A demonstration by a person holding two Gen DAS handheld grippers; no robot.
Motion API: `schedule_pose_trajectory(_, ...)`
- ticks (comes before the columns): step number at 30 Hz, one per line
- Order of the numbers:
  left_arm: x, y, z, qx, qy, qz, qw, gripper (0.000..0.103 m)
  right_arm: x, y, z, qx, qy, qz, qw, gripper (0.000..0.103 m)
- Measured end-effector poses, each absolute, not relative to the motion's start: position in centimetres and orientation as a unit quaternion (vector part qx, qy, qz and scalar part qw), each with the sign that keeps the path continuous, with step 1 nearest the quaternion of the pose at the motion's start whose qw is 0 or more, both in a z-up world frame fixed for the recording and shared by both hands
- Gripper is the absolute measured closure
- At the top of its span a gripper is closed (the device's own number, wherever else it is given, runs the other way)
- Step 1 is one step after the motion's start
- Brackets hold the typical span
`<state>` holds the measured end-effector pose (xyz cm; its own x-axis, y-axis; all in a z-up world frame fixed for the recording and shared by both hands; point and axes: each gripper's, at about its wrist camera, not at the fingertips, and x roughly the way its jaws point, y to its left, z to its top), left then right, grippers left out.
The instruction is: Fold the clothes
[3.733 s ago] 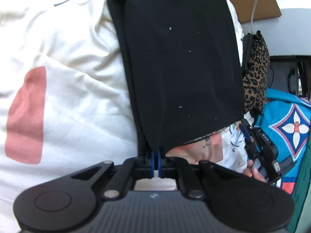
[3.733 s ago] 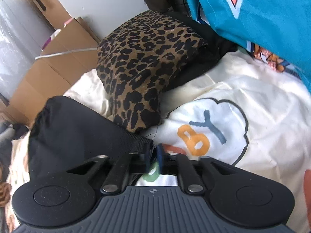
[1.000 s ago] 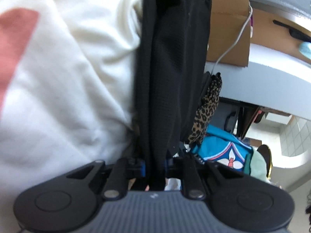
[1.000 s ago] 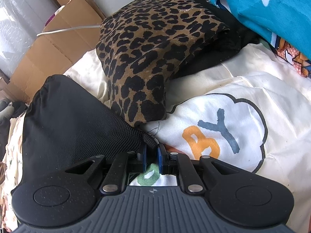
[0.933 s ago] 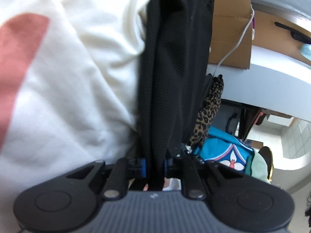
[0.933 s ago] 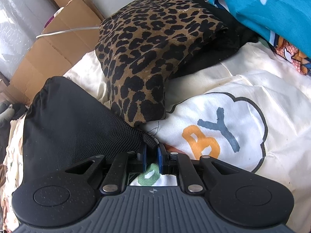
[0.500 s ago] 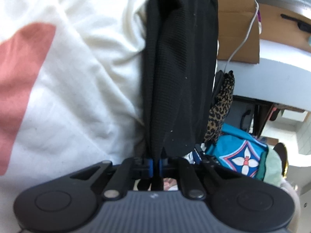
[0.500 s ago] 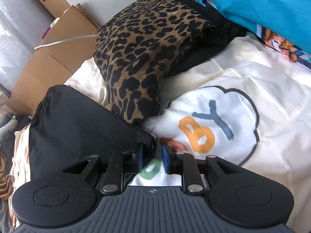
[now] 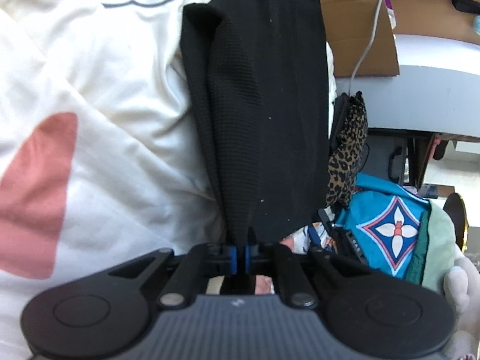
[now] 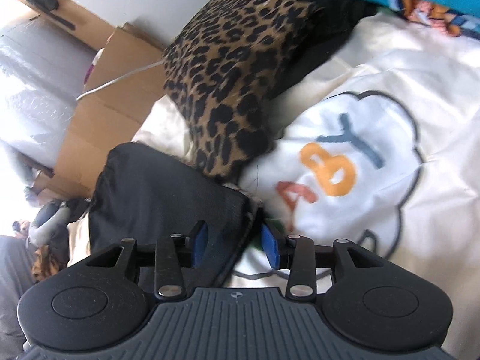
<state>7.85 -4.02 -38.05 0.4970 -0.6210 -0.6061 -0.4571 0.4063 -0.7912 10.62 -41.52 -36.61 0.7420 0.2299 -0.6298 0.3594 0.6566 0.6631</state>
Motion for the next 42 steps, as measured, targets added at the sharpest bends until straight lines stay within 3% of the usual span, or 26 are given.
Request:
schedule_pose_trajectory(9,7.8,-3.5,-37.4,-0.526,0.505,-0.061,0.681,0.098,12.5,-43.1,-37.7,0.418,0.379,0.016,0.825,0.057)
schedule_pose_trajectory(23,7.3,-3.5,-37.9,-0.533,0.501,-0.060,0.679,0.098,15.9,-42.2,-35.8,0.271,0.453,0.096,0.844,0.052)
schedule_pose_trajectory(30,7.0,-3.2,-37.8,-0.533,0.500,-0.066,0.679,0.098,17.1,-44.8,-37.4,0.352,0.451,0.134,0.809,0.052)
schedule_pose_trajectory(32,7.0,-3.1,-37.7,-0.533,0.500,-0.068,0.680,0.098,17.5,-44.4,-37.2,0.330,0.467,0.150,0.807,0.065)
schedule_pose_trajectory(33,7.1,-3.1,-37.7,-0.532,0.500,-0.070,0.680,0.098,17.7,-44.3,-37.0,0.321,0.476,0.152,0.804,0.081)
schedule_pose_trajectory(34,7.1,-3.1,-37.5,-0.531,0.500,-0.072,0.680,0.098,17.9,-44.1,-36.9,0.313,0.485,0.151,0.803,0.089)
schedule_pose_trajectory(42,7.4,-2.5,-35.2,-0.503,0.512,-0.076,0.692,0.098,16.7,-43.2,-34.8,0.303,0.498,0.147,0.799,0.095)
